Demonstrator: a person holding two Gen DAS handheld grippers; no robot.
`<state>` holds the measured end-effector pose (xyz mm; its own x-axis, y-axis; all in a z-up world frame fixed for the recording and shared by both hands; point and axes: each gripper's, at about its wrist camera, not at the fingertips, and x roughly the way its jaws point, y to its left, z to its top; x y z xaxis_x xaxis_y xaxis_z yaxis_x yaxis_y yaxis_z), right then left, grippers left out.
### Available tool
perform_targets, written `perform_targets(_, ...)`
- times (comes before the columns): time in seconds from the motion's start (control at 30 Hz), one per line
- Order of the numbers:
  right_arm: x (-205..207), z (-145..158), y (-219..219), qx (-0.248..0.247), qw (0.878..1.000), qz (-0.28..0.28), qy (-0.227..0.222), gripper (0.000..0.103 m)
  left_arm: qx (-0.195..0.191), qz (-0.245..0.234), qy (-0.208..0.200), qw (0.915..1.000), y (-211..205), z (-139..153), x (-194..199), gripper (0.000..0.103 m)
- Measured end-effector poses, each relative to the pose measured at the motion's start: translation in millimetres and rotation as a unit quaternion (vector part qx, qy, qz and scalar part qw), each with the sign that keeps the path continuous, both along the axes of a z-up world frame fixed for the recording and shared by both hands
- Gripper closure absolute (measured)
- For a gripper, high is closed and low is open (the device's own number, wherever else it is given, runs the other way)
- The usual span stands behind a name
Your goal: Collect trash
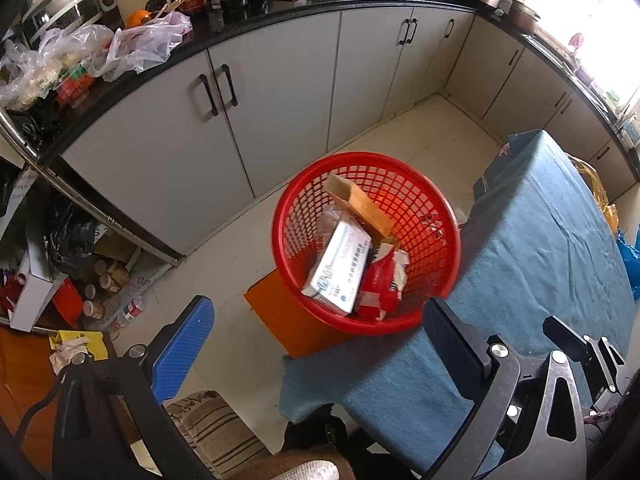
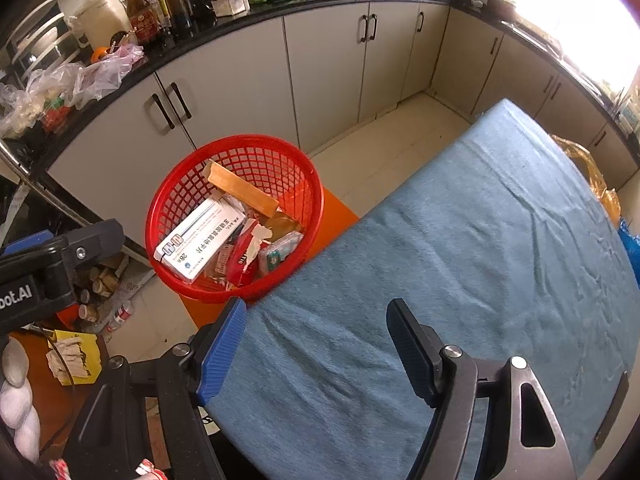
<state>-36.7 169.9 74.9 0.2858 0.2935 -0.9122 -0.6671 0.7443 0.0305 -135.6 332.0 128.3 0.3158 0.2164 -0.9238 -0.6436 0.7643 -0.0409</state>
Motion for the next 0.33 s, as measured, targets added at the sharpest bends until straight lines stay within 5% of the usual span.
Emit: perform_targets(0.33, -7.2, -15.8, 10.1, 0.007, 0.999, -0.024, 0.025, 0.026, 0.003, -0.010, 0.028, 0.9995, 17.4, -14.0, -5.7, 0.000)
